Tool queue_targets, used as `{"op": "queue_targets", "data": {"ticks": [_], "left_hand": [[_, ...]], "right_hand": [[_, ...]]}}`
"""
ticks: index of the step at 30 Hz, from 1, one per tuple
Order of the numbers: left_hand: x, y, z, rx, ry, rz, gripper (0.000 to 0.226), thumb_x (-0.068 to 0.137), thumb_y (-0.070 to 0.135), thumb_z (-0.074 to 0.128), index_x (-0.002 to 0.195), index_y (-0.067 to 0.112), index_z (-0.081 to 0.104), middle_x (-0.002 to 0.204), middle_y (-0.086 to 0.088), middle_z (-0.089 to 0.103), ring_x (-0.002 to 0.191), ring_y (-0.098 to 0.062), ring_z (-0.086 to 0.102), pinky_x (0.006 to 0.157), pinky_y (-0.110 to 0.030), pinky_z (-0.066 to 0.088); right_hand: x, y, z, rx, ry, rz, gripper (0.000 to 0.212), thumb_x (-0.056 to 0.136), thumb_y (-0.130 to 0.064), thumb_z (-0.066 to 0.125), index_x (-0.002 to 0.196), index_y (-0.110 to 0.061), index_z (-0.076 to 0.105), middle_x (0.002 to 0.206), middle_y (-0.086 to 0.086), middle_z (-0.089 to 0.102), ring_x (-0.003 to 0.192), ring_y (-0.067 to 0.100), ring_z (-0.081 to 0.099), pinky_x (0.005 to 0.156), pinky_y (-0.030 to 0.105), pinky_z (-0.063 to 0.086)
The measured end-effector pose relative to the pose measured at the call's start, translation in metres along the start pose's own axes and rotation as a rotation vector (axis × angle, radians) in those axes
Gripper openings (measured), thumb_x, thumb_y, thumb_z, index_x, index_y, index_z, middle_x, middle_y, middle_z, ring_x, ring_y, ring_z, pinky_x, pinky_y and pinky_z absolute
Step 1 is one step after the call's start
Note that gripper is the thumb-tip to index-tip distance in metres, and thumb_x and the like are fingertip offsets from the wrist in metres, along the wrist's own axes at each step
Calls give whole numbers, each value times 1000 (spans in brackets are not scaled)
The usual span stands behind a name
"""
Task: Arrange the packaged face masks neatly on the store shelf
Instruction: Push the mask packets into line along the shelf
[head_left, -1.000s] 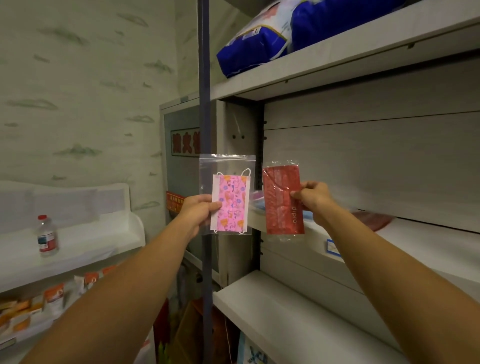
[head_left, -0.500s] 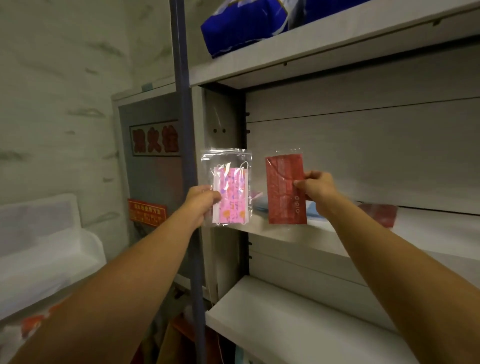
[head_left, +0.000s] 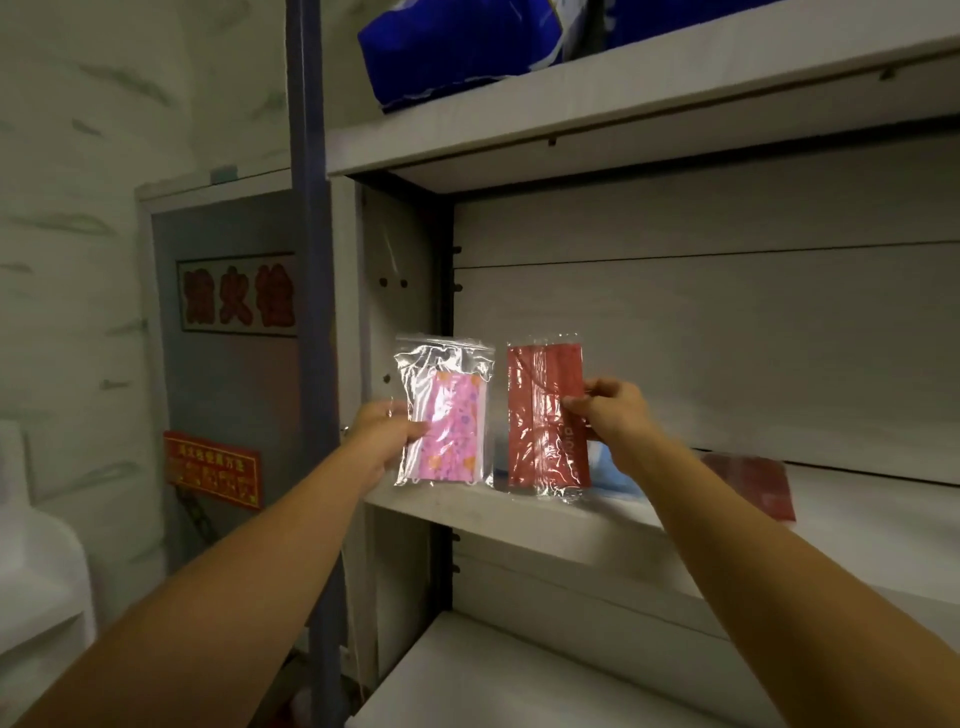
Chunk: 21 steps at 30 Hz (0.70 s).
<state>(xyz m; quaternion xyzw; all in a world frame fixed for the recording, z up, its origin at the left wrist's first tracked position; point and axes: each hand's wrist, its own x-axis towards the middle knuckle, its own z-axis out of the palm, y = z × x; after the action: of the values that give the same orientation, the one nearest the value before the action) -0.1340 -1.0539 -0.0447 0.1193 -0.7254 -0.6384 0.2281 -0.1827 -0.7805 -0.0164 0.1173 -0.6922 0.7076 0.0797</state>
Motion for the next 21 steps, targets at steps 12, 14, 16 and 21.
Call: {"op": "queue_targets", "data": {"ticks": [12,14,16,21], "left_hand": [[65,-2,-7,182,-52,22,23,88,-2,70,100,17,62,105,-13,69,95,-30,70,79,-41,60],[73,-4,-4,175,-82,30,27,88,-5,69,105,15,63,105,-15,68,94,-32,70,75,-39,60],[82,-9,0,222,-97,49,29,87,-5,69,109,14,66,103,-12,67,93,-32,71,76,-40,61],[107,-24,10,348,-36,57,31,80,1,79,107,14,74,108,-10,71,97,-30,68,91,-43,58]], "right_hand": [[27,5,6,-68,19,-49,11,92,0,66,98,-10,64,92,8,70,84,24,68,77,38,56],[29,6,6,-77,27,-59,12,92,0,67,98,-9,64,94,10,70,85,25,68,82,41,57],[30,6,7,-90,39,-63,11,92,-1,67,99,-10,64,97,11,70,87,26,68,83,41,57],[30,5,8,-90,72,-72,13,92,1,66,92,-11,63,89,7,69,80,22,68,68,32,54]]}}
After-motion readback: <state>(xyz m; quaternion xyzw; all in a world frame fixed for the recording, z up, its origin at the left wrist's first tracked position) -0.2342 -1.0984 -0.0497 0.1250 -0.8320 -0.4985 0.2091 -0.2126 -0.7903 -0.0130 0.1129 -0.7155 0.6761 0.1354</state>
